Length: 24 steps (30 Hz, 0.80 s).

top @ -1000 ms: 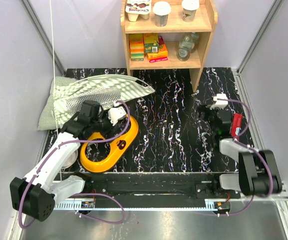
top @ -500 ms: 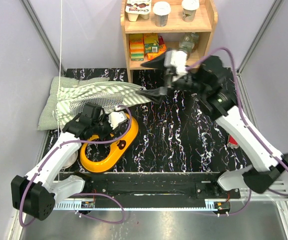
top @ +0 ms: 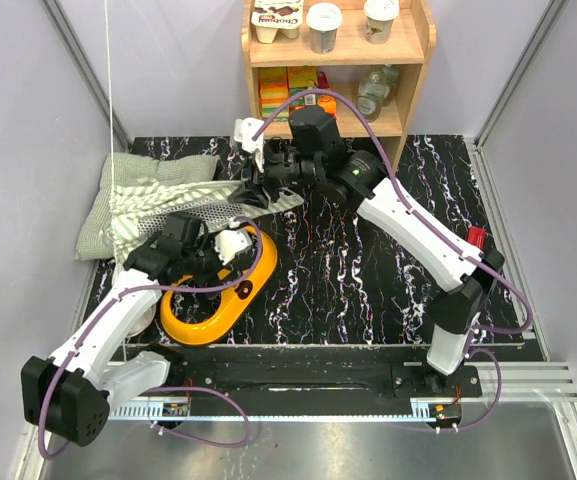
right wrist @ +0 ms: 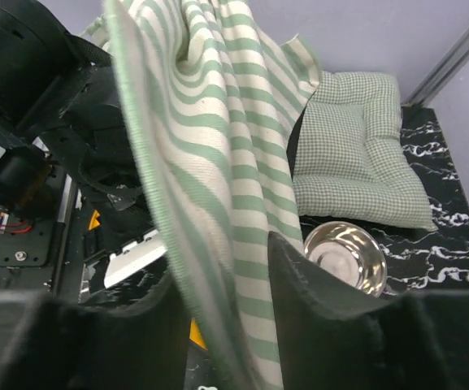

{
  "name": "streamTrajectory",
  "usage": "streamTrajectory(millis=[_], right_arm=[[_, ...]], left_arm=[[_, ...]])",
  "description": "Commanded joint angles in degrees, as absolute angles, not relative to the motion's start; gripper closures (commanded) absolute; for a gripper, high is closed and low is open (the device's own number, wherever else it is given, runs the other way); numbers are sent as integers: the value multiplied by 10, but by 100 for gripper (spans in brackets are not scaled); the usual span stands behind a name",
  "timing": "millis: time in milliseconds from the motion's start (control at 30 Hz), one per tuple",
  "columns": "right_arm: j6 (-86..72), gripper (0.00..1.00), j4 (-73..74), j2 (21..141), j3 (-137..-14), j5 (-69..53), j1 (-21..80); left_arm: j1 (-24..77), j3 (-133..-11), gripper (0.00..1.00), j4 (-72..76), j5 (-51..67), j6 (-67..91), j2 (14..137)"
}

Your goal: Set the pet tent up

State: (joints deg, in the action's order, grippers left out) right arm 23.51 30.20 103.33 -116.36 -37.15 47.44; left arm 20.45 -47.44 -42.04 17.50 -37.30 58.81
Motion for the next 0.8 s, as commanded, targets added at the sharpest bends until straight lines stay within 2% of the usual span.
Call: streamTrajectory(millis=[0, 67, 233, 333, 433, 767], right_arm=[[225, 64, 306, 1020, -1206, -364, 487], [220, 85, 292, 1004, -1199, -348, 490], [177, 100, 194, 941, -1146, -267, 501], [143, 100, 81, 880, -1073, -218, 501], [120, 100, -24, 818, -1011, -173, 501], [154, 100, -54, 723, -962, -114, 501]], left_arm=[[206, -481, 6, -443, 173, -395, 565], [206, -482, 6, -460, 171, -395, 562], [207, -483, 5, -492, 170, -378, 548], [206, -482, 1, -510, 176, -383, 541], [207, -475, 1, -512, 174, -387, 539], [206, -502, 1, -540, 191, -385, 534]])
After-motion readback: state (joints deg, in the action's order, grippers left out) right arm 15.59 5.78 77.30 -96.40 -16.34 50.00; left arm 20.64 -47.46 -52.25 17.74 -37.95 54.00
